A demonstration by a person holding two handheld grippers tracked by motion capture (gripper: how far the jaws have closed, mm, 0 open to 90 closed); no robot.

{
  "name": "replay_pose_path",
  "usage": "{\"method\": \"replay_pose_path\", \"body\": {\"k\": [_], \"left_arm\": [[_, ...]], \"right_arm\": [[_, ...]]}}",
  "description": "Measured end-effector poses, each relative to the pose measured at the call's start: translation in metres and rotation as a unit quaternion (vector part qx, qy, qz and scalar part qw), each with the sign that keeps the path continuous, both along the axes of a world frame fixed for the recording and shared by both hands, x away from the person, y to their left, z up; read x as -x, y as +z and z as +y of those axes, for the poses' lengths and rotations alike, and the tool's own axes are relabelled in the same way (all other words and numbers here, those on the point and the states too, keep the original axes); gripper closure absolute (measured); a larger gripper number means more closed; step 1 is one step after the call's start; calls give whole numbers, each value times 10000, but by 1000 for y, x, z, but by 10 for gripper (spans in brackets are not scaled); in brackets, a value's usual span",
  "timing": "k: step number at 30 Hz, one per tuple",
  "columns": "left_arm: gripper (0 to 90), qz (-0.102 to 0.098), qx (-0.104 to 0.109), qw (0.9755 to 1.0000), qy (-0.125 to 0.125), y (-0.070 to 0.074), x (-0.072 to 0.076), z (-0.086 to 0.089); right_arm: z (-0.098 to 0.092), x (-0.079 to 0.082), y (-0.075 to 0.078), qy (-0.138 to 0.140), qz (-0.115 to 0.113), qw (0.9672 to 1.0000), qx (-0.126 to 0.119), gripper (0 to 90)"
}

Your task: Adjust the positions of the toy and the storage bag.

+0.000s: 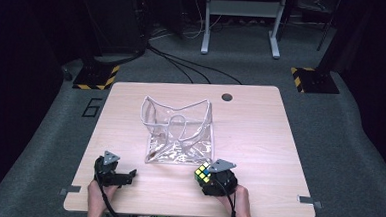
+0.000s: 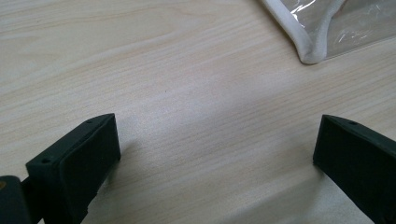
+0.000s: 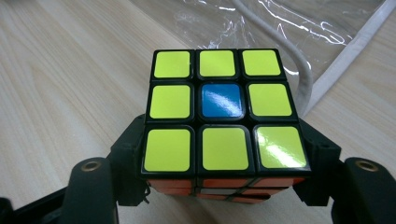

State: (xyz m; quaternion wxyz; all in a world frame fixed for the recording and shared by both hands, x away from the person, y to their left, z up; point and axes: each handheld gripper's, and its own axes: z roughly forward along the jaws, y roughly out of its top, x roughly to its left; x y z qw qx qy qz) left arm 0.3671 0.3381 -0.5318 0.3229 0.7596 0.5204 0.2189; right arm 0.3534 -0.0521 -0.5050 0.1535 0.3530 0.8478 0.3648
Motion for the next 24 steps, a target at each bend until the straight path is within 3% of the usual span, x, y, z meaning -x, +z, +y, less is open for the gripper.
{"method": "replay_pose_path", "body": {"k": [10,12,17,24], "left_arm": [[6,-4,0,10000,9,0,0,0],[5,0,7,10000,16,0,0,0],[5,1,24,10000,78,0,0,-2],[5,-3,27,9999,122,0,-1,-3]], "right_arm": [[-2,0,-3,17,-24,10000,-62,322],[-4,1,-3,-18,-56,9998,-164,234],[-9,0,1,19,39,9997,-226,140],[-12,1,8,35,24,9994,-350,100]]}}
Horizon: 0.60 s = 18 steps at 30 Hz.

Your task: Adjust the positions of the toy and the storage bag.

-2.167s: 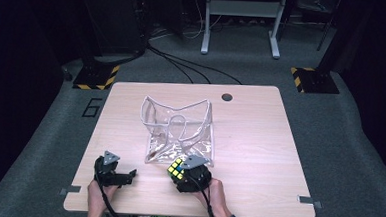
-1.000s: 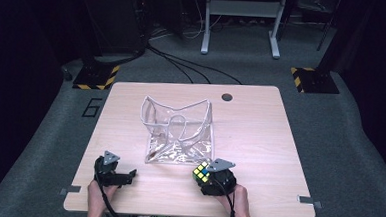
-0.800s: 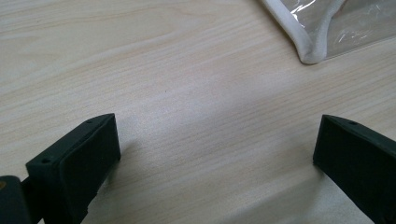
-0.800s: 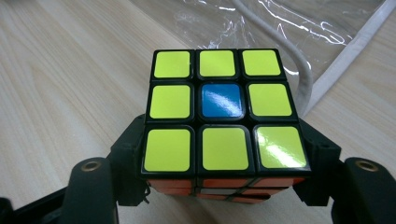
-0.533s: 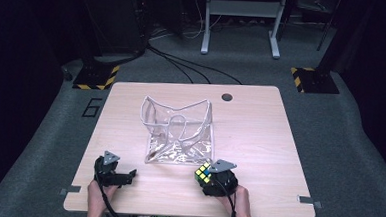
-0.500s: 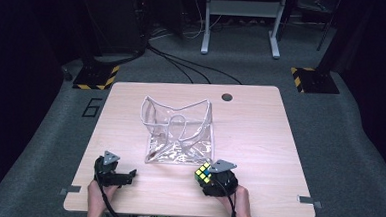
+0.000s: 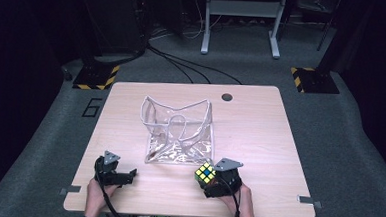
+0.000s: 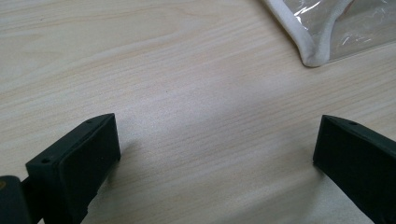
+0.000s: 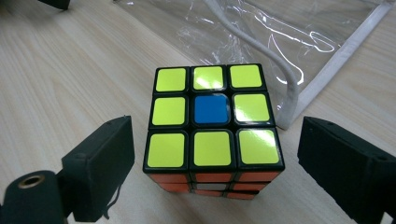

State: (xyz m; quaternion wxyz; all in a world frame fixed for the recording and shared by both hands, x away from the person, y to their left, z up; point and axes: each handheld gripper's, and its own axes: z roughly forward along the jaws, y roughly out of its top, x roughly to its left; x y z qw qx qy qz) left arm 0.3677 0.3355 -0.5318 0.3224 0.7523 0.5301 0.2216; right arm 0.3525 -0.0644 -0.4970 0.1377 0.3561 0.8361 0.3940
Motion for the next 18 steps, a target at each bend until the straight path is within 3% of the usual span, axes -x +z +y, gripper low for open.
{"method": "replay_pose_path", "body": {"k": [10,12,18], "left_arm": [[12,169,-67,9998,-110,3,-2,-1],[32,161,115,9998,-74,5,-3,1],[42,255,371,9989,-143,9,-6,1]], "right_arm": [[-7,-2,10,-22,-30,10000,-54,91],[-8,-4,11,-19,-7,10000,-59,93],[-9,-7,16,0,17,9999,-107,95]]}}
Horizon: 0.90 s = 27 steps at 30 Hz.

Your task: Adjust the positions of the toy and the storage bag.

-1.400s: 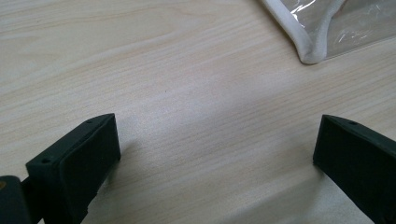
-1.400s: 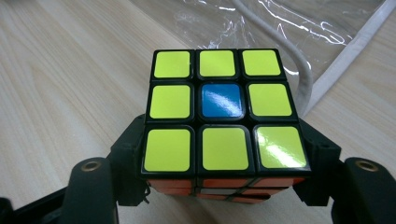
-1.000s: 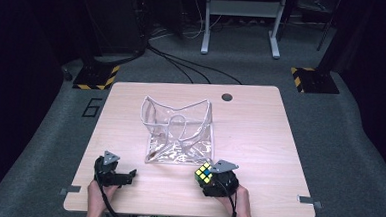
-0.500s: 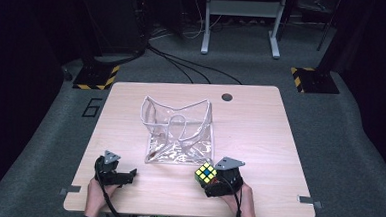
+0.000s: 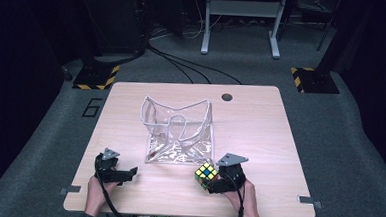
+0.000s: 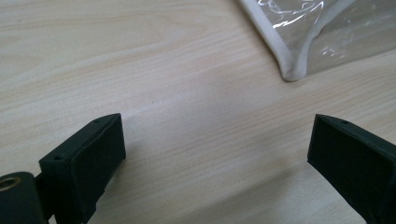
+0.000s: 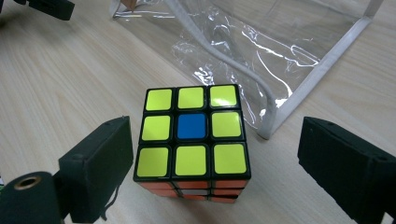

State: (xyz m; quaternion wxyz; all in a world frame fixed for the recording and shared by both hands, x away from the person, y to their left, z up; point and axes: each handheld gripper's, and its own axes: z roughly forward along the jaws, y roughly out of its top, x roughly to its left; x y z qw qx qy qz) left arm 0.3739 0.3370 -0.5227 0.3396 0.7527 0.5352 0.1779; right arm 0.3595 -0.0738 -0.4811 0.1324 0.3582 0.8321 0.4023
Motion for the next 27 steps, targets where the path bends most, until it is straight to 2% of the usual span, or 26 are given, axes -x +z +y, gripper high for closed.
{"method": "replay_pose_path", "body": {"k": [4,7,10,27], "left_arm": [[40,-23,68,9999,-72,9,-3,-1],[40,-91,34,9999,-80,16,-5,-3],[40,-128,21,9997,-201,28,-8,-6],[60,-317,136,9982,-500,68,-22,-12]], "right_arm": [[-1,-2,4,-22,14,10000,-39,96],[-3,-6,10,-24,53,9999,-98,95],[-4,-9,16,-41,14,9999,-99,95],[-3,-27,43,49,-37,9999,-88,112]]}}
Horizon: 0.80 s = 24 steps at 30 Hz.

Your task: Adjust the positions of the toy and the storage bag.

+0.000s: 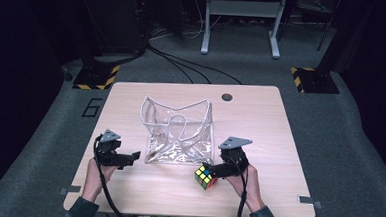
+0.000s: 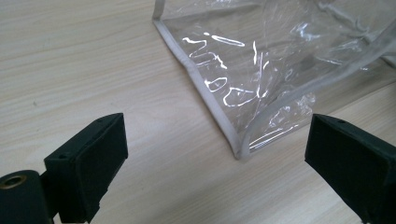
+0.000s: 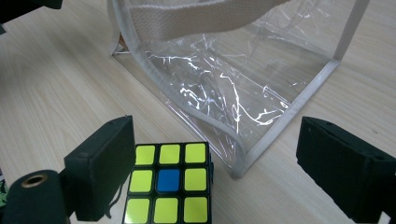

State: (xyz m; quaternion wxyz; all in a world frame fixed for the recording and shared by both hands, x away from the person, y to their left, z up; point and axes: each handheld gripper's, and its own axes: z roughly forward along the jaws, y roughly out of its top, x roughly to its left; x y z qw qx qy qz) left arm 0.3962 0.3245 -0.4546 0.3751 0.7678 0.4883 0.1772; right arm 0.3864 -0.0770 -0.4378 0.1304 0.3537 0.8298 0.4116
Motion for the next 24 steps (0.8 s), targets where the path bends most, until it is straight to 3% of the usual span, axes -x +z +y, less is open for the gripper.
{"method": "replay_pose_path", "body": {"k": [9,16,24], "left_arm": [[65,0,28,9999,-152,18,-14,-5],[72,-14,251,9996,-159,27,-25,-5],[80,-142,320,9992,-184,46,-36,-7]], "right_arm": [[0,-11,16,37,41,9999,-109,117],[4,-19,30,63,1,9999,-117,119],[9,-32,49,70,-68,9998,-180,125]]}}
